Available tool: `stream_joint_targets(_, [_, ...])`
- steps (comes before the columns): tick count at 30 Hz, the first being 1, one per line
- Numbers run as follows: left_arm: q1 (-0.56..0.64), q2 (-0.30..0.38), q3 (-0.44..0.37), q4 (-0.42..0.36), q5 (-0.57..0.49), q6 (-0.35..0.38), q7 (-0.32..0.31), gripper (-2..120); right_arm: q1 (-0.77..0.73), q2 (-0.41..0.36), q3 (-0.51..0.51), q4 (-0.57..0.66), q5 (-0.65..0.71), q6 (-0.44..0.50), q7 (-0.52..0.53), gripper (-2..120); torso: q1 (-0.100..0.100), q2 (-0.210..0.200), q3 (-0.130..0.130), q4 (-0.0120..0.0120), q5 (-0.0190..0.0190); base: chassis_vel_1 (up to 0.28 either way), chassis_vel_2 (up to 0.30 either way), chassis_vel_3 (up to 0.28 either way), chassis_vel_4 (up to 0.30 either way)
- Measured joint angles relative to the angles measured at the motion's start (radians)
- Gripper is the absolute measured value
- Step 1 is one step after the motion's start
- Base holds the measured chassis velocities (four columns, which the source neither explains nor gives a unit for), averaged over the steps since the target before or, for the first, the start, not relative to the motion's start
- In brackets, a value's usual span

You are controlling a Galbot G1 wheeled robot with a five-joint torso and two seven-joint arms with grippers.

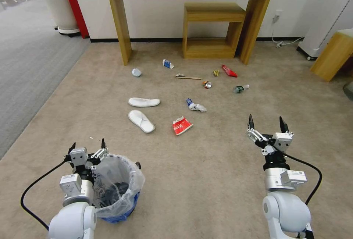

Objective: Pick up the trash bin and place the garbage on the floor into it.

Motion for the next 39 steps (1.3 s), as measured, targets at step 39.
stream_joint_targets(39, [0.176,0.457,0.044,0.01,-0.641,0.357,-0.306,100,-0.004,-0.046,0.001,-0.016,0.044,-0.013,0.031,100,0.0,0.0,0.0,-0.0001,0.0,0.007,0.007,-0.009,-0.005])
